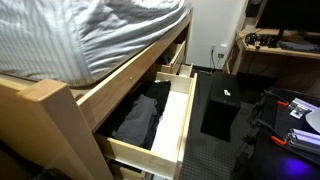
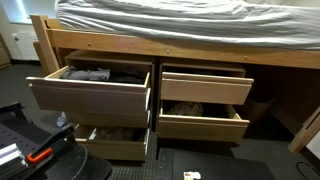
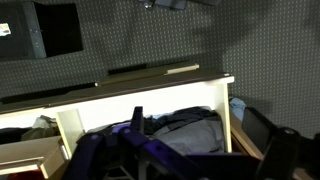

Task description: Close the top drawer on the left and open the top drawer on the right

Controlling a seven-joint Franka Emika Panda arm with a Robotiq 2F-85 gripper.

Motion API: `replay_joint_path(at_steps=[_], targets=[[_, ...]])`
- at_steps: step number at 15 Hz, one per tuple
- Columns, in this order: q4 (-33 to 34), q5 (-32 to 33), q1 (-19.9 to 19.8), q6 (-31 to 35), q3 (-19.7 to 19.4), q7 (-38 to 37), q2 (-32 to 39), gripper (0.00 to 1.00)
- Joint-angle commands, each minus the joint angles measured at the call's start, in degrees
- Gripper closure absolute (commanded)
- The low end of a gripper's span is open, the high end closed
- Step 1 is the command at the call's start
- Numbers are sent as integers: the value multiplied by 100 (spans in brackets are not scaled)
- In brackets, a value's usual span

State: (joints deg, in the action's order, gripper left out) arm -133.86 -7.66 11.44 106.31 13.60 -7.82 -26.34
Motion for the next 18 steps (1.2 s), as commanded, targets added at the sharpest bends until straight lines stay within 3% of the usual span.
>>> replay_joint_path(at_steps=[1, 5, 6, 7, 10, 11, 12, 15, 18], targets=[[331, 109, 114, -940, -211, 758, 209, 0], [655, 616, 76, -2021, -111, 823, 385, 0], [735, 691, 35, -2209, -33, 554, 446, 0], [437, 557, 74, -1828, -119, 675, 175, 0], [574, 628, 74, -2043, -84, 610, 298, 0], [729, 706, 39, -2212, 41, 253, 438, 0], [937, 463, 67, -2405, 214, -365, 501, 0], [1659, -310, 312, -3303, 610, -1113, 677, 0], [2130, -622, 453, -3361, 966, -1453, 856, 0]])
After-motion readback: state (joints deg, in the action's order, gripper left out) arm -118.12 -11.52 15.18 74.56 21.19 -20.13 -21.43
